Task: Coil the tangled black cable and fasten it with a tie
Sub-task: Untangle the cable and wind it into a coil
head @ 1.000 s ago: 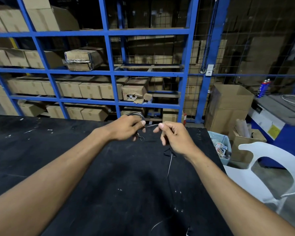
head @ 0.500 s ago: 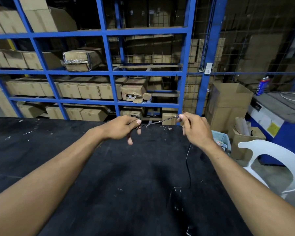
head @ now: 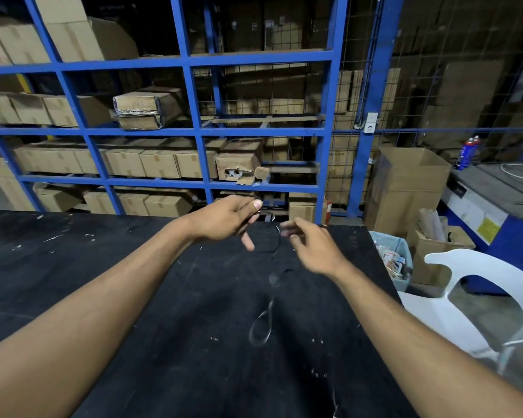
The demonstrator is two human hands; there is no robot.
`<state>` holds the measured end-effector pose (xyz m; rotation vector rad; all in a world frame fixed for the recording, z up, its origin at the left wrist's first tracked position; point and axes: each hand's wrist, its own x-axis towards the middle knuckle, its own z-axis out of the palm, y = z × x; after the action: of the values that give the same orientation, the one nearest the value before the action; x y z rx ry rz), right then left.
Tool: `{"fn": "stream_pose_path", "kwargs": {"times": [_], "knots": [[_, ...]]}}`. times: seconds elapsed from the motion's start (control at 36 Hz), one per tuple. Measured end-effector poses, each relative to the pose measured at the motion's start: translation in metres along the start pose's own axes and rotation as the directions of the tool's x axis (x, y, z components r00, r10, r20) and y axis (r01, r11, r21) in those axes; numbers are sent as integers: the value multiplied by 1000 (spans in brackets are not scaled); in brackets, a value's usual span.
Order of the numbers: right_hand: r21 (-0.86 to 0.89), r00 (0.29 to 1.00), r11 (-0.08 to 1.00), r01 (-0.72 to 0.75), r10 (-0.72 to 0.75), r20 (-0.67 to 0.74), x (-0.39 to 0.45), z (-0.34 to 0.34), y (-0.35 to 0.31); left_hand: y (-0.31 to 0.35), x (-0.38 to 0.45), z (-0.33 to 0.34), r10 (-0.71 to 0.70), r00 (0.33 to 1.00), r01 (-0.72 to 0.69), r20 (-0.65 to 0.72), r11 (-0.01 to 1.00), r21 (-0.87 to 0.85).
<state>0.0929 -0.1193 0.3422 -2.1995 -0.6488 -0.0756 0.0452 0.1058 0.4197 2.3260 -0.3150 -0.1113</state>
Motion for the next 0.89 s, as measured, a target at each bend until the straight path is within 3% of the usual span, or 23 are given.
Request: {"fn": "stream_pose_path", "kwargs": {"times": [0.06,0.14,0.28,0.36,0.44,0.53,0.61,0.72,0.83,0.89], "knots": [[277,999,960,-27,36,-29,-1,12,-17,7,6,2,-6,999,6,-36,1000,4],[599,993,801,-5,76,-92,-4,24,-39,14,12,1,1,994,3,-106,999,46],[757,990,651,-55,134,-44,1,36,-58,17,14,-7,45,977,-3,-211,981,194],[698,967,716,-11,186,-176,6,31,-58,15,10,-13,9,975,34,-220,982,188],[518,937,843,146,49,-345,10,14,-55,11,4,-21,-12,979,59,-205,972,225],[274,903,935,227,-97,-418,15,-5,-55,5,-2,-25,-40,985,74,-170,976,202],[89,908,963,255,-207,-366,20,-19,-57,2,-6,-26,-63,986,84,-155,987,134],[50,931,956,289,-268,-248,24,-22,-62,3,-7,-28,-54,977,74,-207,993,90],[46,935,969,242,-221,-277,29,-12,-67,8,-6,-31,-45,973,50,-226,999,19],[165,953,969,184,-135,-272,31,-6,-70,11,-5,-31,-24,972,29,-233,999,16]]}}
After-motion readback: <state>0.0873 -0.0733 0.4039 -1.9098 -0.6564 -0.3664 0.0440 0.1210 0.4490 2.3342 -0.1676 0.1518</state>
